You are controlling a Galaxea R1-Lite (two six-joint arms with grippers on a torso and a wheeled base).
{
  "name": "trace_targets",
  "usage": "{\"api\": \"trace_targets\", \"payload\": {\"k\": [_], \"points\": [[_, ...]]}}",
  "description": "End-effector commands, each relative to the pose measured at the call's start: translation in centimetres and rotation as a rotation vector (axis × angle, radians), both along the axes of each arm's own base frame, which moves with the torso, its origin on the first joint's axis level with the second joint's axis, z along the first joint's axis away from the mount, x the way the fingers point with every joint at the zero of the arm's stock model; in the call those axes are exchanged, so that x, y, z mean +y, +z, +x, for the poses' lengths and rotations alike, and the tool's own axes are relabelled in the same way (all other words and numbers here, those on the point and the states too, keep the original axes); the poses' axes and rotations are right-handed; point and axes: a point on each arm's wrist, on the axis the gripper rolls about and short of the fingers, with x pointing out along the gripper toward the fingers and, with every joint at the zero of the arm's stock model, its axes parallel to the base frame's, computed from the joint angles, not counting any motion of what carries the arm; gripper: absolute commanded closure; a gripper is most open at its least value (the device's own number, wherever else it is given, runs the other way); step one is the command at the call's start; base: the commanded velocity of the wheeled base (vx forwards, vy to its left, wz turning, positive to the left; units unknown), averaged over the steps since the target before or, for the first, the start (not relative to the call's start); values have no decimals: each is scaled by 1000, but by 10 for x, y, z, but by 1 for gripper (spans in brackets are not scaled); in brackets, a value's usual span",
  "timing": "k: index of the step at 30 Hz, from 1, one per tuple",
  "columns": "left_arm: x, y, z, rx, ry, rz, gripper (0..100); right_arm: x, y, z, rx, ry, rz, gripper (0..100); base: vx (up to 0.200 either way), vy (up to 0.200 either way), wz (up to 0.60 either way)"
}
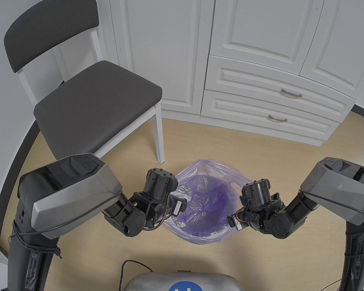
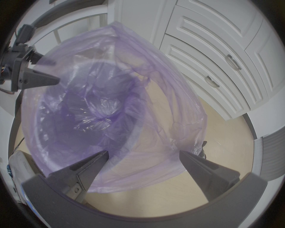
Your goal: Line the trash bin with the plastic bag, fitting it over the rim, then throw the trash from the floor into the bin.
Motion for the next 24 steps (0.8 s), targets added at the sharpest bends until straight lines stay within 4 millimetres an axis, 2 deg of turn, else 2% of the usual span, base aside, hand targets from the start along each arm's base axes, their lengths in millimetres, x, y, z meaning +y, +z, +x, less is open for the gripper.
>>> {"api": "trace_targets", "payload": {"k": [1, 9, 18, 24], "points": [[5, -8, 2, 19, 16, 6, 0, -4, -6, 5, 6, -15, -2, 0, 0, 0, 0], [15, -1, -10, 30, 22, 10, 0, -4, 15, -4, -21, 2, 24, 0, 0, 0, 0], [19, 2, -11, 36, 27, 17, 0, 0, 15, -9, -19, 8, 29, 0, 0, 0, 0], [25, 28, -10, -2, 33, -15, 0, 3, 18, -16, -52, 25, 39, 0, 0, 0, 0]]}}
